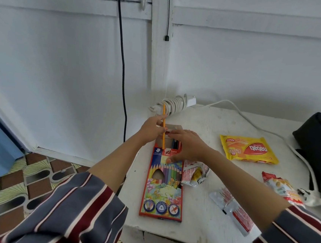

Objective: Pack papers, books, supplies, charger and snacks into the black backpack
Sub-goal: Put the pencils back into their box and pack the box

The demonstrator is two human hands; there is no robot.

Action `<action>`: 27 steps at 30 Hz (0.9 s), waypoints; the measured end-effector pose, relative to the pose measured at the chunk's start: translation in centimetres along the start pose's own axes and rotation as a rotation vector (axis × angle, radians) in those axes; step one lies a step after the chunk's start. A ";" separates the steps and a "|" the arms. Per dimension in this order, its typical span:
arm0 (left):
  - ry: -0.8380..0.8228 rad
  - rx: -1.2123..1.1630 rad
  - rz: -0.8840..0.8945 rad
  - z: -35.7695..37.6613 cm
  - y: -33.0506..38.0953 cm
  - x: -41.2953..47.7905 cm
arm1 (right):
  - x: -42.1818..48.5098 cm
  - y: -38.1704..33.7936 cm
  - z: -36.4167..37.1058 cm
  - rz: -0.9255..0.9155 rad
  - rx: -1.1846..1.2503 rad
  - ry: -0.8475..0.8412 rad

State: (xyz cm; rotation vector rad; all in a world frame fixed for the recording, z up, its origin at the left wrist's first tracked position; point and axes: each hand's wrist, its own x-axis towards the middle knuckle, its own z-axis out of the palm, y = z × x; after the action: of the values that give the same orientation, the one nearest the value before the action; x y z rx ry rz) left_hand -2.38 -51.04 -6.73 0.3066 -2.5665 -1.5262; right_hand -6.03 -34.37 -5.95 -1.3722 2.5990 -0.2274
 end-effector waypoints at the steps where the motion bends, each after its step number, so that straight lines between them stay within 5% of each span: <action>1: 0.001 0.016 0.006 0.1 0.0 0.0 | -0.1 0.0 0.0 0.022 -0.004 -0.023; 11: 0.173 0.029 0.059 0.7 0.8 0.1 | -0.1 0.1 0.2 0.028 0.056 -0.027; 27: 0.032 0.194 0.082 1.1 1.1 -1.1 | 0.0 0.3 0.9 0.116 0.115 -0.010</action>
State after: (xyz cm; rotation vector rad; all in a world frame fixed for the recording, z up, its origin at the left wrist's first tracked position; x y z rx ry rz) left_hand -1.69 -49.37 -6.27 0.2407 -2.6708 -1.2379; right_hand -6.09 -34.20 -6.87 -1.1778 2.6019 -0.3449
